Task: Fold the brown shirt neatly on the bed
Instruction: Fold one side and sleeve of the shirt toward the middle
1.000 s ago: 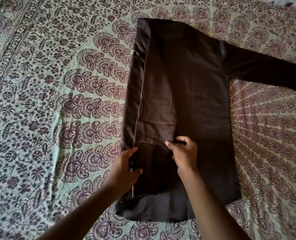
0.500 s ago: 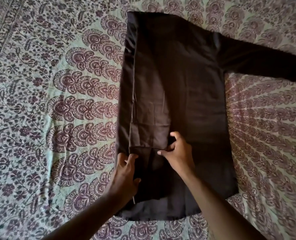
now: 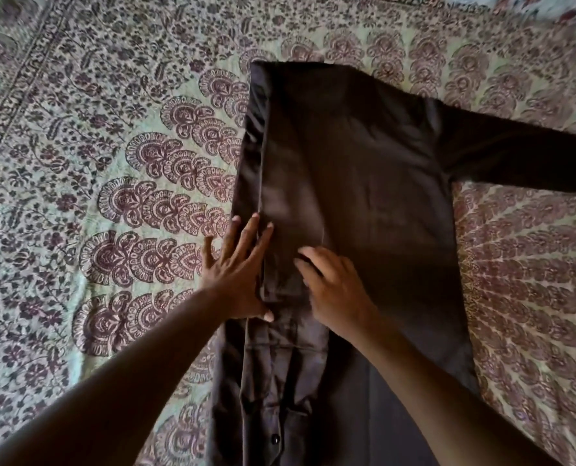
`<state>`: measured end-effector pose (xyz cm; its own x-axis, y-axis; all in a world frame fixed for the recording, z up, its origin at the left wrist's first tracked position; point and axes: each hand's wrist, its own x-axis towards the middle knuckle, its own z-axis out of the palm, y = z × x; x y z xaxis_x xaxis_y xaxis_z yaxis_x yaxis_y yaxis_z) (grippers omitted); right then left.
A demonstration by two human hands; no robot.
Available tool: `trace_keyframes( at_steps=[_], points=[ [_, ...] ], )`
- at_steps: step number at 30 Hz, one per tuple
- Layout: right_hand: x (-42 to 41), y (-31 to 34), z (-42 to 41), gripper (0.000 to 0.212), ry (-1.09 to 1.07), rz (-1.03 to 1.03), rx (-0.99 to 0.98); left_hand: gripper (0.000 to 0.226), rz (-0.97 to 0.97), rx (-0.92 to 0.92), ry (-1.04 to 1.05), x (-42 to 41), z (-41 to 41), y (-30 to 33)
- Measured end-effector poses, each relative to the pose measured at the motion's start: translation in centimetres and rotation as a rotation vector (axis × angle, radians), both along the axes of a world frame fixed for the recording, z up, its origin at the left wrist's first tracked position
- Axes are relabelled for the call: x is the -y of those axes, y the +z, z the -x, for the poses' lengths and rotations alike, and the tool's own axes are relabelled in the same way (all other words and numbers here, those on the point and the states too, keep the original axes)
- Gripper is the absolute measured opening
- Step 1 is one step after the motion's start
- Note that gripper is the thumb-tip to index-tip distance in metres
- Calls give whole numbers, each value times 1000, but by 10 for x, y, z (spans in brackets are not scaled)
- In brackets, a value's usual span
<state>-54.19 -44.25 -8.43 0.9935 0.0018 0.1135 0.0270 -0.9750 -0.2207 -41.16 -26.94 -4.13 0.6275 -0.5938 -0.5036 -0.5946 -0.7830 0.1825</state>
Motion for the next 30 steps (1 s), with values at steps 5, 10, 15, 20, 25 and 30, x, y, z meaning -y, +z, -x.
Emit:
trace_keyframes(
  at_steps=[5,10,15,20,25,30],
  points=[
    [34,-6,-78,44,115,64,-57,171,-51,-79,13,-1,-15,-13],
    [55,-5,-165,42,141,74,-17,171,-32,-154,24,-2,-22,-18],
    [72,3,-216,36,-48,-90,90,172,-8,-205,30,-3,-26,-21],
    [69,24,-168,18,-594,-366,237,167,47,-195,24,-5,-30,-19],
    [58,23,-106,31,-926,-529,-158,90,421,-32,339,16,-31,-13],
    [44,41,-103,17,-824,-821,-230,71,695,-101,717,75,-83,1]
  ],
)
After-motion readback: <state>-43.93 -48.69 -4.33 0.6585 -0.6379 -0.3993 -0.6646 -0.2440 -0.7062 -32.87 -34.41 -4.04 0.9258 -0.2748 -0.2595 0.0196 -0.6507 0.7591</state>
